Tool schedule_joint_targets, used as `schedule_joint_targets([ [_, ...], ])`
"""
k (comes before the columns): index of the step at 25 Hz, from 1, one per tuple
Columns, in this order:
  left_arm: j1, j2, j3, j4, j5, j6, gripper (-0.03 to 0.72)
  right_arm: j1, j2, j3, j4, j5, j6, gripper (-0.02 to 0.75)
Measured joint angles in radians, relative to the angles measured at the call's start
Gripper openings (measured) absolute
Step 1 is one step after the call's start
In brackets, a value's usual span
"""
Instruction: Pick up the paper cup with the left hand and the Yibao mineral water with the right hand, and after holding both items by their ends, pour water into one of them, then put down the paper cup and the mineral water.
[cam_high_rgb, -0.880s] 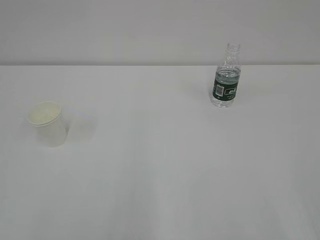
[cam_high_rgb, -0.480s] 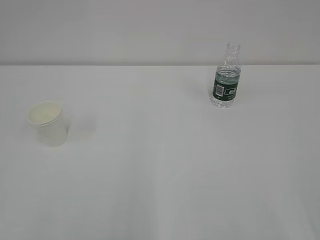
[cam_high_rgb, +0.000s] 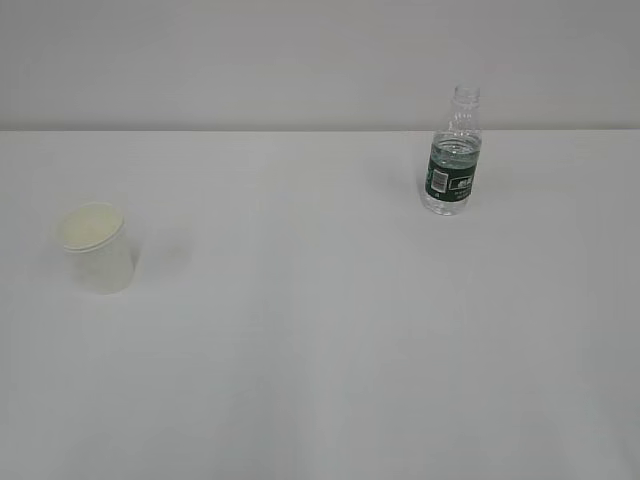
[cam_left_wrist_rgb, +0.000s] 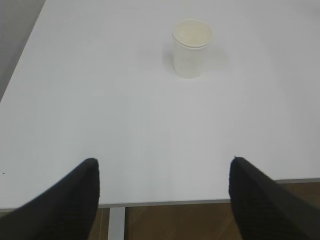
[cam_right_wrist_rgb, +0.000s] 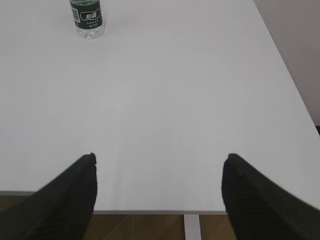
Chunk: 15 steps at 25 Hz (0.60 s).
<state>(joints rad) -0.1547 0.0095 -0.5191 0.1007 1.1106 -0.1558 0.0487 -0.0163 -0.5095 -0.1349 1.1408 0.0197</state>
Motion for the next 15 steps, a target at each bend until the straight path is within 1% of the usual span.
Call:
schedule_joint_targets([
  [15, 0.0, 0.0, 0.0, 0.0, 0.0, 0.0, 0.573, 0.0, 0.0, 0.0, 0.0, 0.0, 0.0, 0.588],
])
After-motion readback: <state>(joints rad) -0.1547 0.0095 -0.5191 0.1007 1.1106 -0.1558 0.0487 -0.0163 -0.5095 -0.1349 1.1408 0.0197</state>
